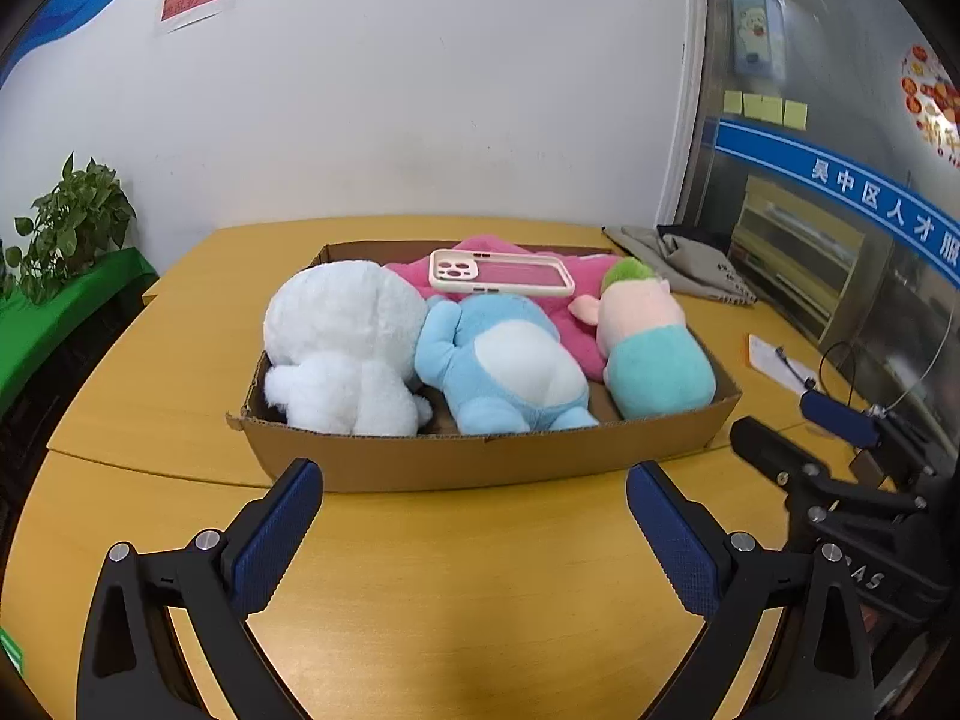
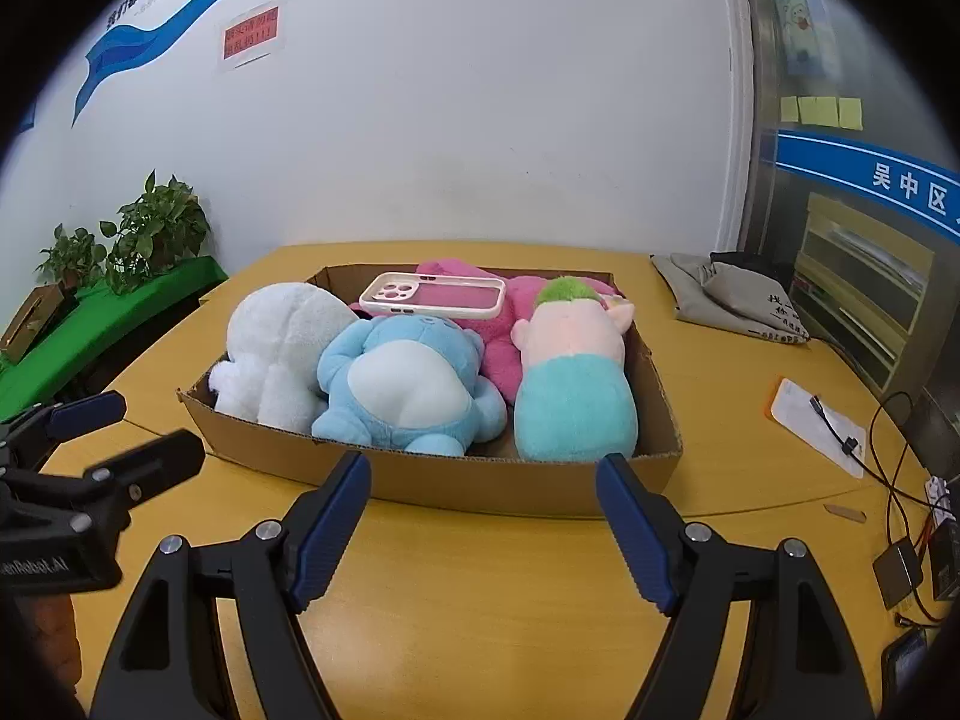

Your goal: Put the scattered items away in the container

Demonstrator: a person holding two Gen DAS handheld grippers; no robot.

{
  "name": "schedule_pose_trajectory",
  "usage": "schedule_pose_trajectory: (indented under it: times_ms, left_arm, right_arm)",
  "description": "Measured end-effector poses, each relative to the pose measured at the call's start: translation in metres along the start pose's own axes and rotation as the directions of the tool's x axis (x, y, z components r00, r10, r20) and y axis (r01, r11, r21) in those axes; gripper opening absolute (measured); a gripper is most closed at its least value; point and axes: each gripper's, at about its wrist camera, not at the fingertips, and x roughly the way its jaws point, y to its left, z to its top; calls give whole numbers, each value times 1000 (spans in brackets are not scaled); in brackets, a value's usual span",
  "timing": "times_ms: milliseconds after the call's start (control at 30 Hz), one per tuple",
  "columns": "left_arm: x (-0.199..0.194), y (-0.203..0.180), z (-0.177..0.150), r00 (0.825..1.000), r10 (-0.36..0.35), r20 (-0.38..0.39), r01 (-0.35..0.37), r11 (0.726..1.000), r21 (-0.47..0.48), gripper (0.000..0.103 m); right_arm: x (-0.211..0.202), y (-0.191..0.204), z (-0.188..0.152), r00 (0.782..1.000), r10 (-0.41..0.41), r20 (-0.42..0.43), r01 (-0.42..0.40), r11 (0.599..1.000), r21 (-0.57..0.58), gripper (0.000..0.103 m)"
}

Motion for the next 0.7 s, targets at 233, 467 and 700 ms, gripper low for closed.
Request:
schedule_pose_trajectory:
  times_ms: [233,467,700]
  left_arm:
    - [-1,1,-10,1000,18,-10,-18,1000,-1,103]
    - [0,-4,-18,1000,-4,-26,4,1000,2,103]
    - [3,-9,-26,999,-4,-50,5,1000,13,103]
  right_arm:
    - [-5,2,-11,1000,2,-8,-3,1000,-4,77]
    - [-14,0,-17,1000,0,-6,0,1000,9,77]
    - [-13,3,-22,1000,10,-9,-10,1000,18,77]
